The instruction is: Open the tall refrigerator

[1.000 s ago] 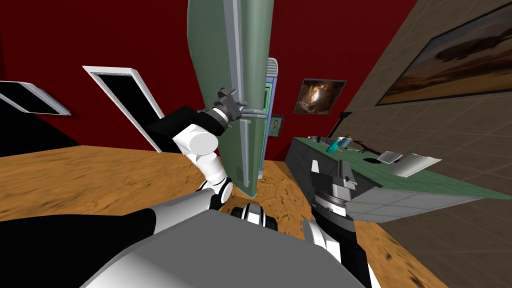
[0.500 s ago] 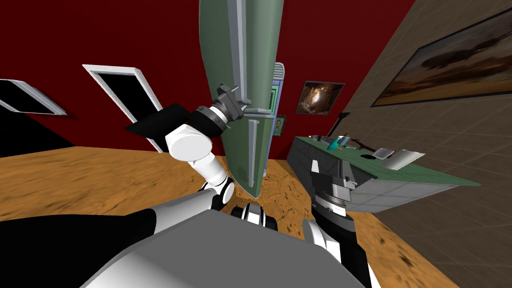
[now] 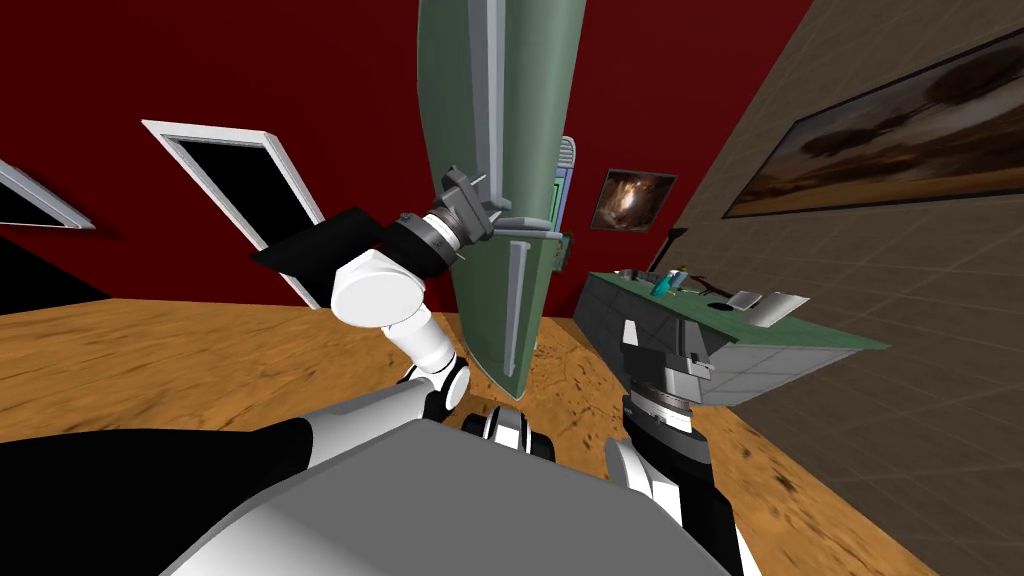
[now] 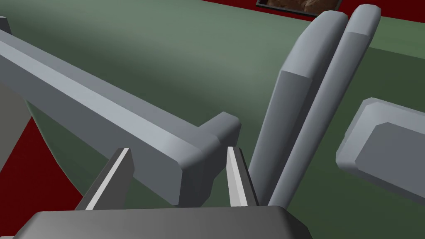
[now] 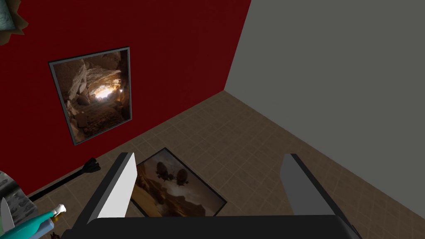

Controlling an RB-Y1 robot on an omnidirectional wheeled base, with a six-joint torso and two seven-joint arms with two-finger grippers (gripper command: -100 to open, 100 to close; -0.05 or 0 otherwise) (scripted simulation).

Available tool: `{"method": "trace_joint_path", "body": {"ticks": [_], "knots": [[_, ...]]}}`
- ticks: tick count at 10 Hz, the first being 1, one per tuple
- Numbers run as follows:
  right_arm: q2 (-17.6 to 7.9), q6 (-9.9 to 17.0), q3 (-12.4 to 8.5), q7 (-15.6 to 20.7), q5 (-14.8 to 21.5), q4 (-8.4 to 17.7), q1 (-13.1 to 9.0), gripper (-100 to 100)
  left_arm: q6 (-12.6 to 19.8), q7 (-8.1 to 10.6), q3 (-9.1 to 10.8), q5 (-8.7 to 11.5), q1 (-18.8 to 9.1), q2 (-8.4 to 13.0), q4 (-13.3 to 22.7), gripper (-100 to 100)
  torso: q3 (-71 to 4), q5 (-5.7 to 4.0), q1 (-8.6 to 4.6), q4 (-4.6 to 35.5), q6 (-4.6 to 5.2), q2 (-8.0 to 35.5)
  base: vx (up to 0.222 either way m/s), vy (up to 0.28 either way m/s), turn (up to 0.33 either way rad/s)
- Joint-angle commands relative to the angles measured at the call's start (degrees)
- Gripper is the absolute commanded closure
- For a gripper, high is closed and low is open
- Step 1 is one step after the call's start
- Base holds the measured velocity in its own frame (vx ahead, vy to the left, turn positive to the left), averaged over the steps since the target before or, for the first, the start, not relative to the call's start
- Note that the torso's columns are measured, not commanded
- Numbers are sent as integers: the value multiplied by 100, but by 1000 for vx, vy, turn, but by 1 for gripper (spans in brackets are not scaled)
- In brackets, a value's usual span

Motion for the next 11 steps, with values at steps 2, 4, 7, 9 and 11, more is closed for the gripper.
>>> {"method": "trace_joint_path", "body": {"ticks": [2,4,7,9,11], "knots": [[0,0,0,0,0,0,0,0,-96,89,-1,262,-45,-10,-11,100,-27,1,-2,6,-6,-21,-102,251,-60],[0,0,0,0,0,0,0,0,-109,125,-22,368,-55,-20,-18,100,-19,3,-3,0,-2,-18,-110,240,-89],[0,0,0,0,0,0,0,0,-133,198,-64,582,-73,-42,-33,100,-11,14,19,0,-5,-9,-124,273,-83],[0,0,0,0,0,0,0,0,97,258,-44,684,-213,-50,-1,-100,-12,2,-4,1,0,-11,-101,186,-16],[3,-1,2,0,0,-1,3,0,354,311,142,746,-584,-24,104,-100,1,-44,-134,-29,17,-33,26,-62,108]]}}
